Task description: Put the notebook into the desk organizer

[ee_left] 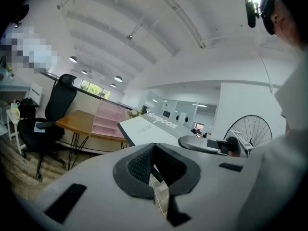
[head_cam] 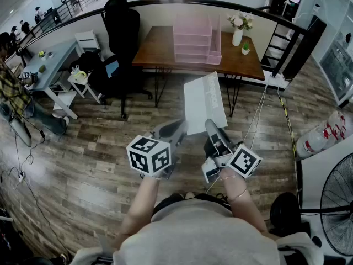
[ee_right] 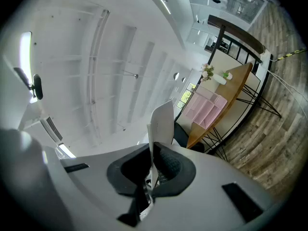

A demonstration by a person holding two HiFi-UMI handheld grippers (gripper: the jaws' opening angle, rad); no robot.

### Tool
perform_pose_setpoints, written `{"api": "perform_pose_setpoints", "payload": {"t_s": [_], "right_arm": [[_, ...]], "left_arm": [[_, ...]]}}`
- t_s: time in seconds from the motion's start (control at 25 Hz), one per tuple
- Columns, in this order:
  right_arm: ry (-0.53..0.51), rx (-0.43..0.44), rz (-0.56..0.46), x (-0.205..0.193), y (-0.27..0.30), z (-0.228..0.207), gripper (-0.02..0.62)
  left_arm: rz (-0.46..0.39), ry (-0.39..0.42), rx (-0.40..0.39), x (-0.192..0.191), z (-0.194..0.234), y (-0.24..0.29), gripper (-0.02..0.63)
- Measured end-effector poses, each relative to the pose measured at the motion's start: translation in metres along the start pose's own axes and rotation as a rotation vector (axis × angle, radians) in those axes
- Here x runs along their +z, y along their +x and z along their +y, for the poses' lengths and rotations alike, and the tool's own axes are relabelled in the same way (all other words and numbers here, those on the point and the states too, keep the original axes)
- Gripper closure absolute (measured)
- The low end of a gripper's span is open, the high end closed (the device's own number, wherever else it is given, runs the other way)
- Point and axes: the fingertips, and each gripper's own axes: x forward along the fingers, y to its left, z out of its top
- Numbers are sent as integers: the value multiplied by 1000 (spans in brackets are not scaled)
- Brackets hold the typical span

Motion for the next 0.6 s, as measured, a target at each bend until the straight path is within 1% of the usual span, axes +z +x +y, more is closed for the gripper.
{"api": "perform_pose_setpoints", "payload": {"t_s": [0.16,0.44,0.6], "right_arm": [[-22,-2,17,1,2,-1,589],[-9,-14,11,0,1,-4,589],[-20,-20,10,1,1,-7,589]], "left_arm": [[-7,-6,12,2,4,4,594],[-4,-17,8,1,4,6,594],[0,0,5,3,-1,10,594]]}}
